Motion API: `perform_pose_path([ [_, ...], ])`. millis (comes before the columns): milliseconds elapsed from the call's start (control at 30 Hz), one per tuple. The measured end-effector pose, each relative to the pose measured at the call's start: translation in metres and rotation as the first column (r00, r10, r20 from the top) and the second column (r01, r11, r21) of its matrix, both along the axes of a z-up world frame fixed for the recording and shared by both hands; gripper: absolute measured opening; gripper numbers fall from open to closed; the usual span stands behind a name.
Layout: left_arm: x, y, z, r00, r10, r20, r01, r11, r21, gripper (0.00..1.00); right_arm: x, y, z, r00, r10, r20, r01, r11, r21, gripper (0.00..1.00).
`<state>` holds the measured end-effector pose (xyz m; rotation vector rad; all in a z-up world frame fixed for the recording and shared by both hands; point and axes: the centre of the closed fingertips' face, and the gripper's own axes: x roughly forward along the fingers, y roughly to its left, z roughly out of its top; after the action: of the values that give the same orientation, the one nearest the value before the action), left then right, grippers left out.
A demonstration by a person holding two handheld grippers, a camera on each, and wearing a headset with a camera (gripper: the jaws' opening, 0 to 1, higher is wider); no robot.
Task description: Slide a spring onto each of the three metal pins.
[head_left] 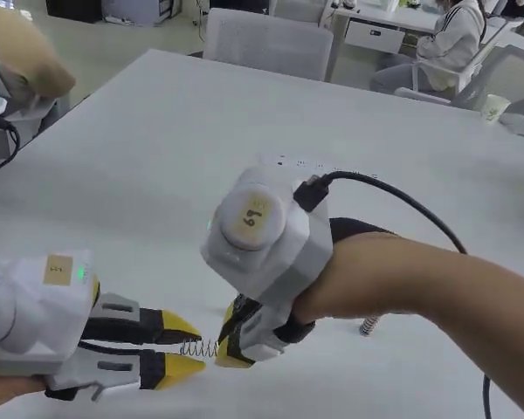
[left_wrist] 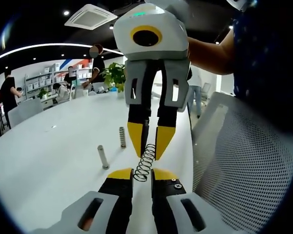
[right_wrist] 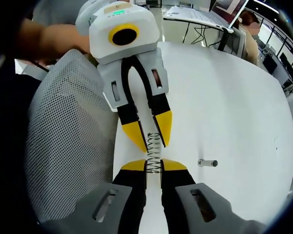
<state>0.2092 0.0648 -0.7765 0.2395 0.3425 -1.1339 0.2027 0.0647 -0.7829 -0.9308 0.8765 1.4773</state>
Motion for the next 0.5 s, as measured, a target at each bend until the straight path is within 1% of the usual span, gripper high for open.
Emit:
perform_pose_path([
  [133,0.0007,-0.0013,0.001,1.0,-0.007,0.012,0.007,1.0,0.0,0.04,0.0013,-0.0011,0.0004,1.0,0.001,0.005,-0.001,1.0,-0.001,0.08],
  [267,0.0005,-0.0022,0.002,1.0,-0.016,0.009,0.016,1.0,-0.007,0.03,0.0019,-0.0024,0.0014,1.0,0.001,-0.001,-0.001,1.0,0.01,0.08],
  [333,-0.0001,-0.0028,0.0024,1.0,-0.021,0.002,0.021,1.0,-0.01,0.03,0.0014,-0.0034,0.0018,1.0,-0.001,-0.006,0.001,1.0,0.018,0.08],
  [500,-0.0014,-0.0054,0.0036,1.0,-0.031,-0.006,0.031,0.999,-0.018,0.03,0.0013,-0.0059,-0.0005,1.0,-0.008,-0.019,0.008,1.0,0.024,0.08],
])
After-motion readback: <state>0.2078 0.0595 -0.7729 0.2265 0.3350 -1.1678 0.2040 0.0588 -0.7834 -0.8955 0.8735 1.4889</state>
